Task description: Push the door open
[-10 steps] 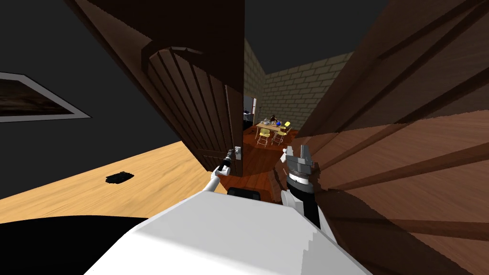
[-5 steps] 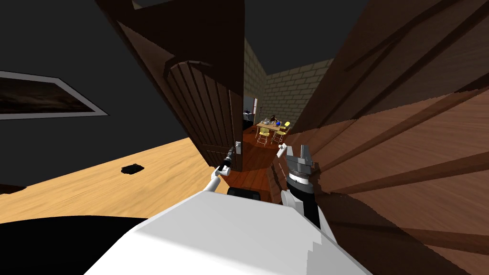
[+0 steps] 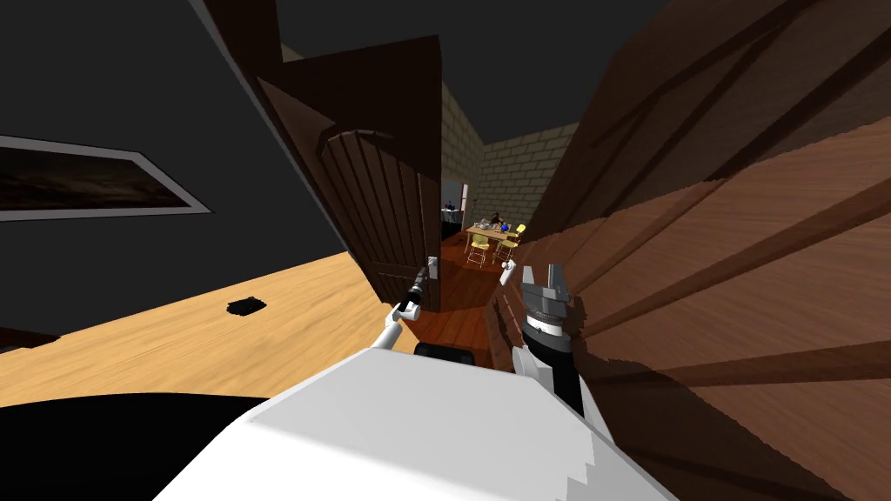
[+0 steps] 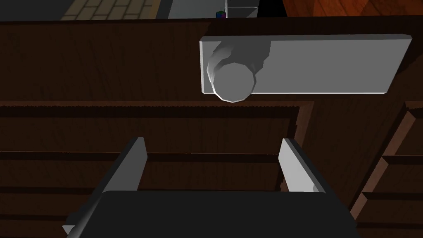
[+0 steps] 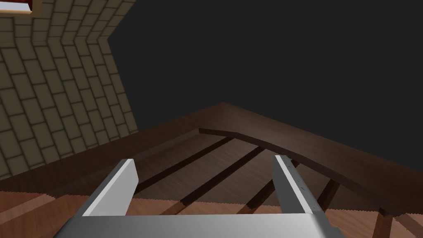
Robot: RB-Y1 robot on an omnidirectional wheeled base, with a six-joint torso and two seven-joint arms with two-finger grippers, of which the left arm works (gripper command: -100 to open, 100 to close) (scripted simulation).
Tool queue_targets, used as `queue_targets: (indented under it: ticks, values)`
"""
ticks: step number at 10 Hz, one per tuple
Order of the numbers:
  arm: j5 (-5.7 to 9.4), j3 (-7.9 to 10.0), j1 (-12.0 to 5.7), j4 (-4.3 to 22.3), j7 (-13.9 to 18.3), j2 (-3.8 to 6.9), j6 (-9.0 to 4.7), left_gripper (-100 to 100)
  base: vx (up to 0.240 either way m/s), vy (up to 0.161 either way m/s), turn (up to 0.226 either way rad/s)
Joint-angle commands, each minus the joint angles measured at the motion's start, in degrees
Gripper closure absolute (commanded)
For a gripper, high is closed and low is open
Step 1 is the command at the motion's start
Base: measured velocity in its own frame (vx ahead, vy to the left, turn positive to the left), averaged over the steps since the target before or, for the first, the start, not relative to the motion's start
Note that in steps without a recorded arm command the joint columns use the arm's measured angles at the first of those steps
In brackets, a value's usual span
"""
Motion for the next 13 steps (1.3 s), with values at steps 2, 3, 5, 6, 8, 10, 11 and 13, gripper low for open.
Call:
queue_targets:
  ticks: [2,3,5,6,8,10,11,13]
  values:
    - [-0.06,0.29,-0.14,0.4,0.0,0.19,-0.61,-100,0.207,-0.007,-0.019]
    - [-0.09,0.41,-0.19,0.6,-0.1,0.13,-0.87,-100,0.207,-0.046,-0.026]
    - [-0.16,0.66,-0.32,1.1,-0.1,-0.24,-1.41,-100,0.205,-0.032,-0.023]
    - [-0.14,0.58,-0.27,0.9,-0.1,-0.12,-1.19,-100,0.093,-0.009,-0.002]
    - [-0.14,0.58,-0.27,0.9,-0.1,-0.12,-1.19,100,-0.021,0.002,-0.001]
    - [-0.14,0.58,-0.27,0.9,-0.1,-0.12,-1.19,100,-0.026,0.003,-0.001]
    - [-0.14,0.58,-0.27,0.9,-0.1,-0.12,-1.19,100,-0.012,0.000,0.003]
    - [-0.05,0.09,-0.11,1.0,-0.2,-0.05,-1.04,100,0.039,-0.001,0.083]
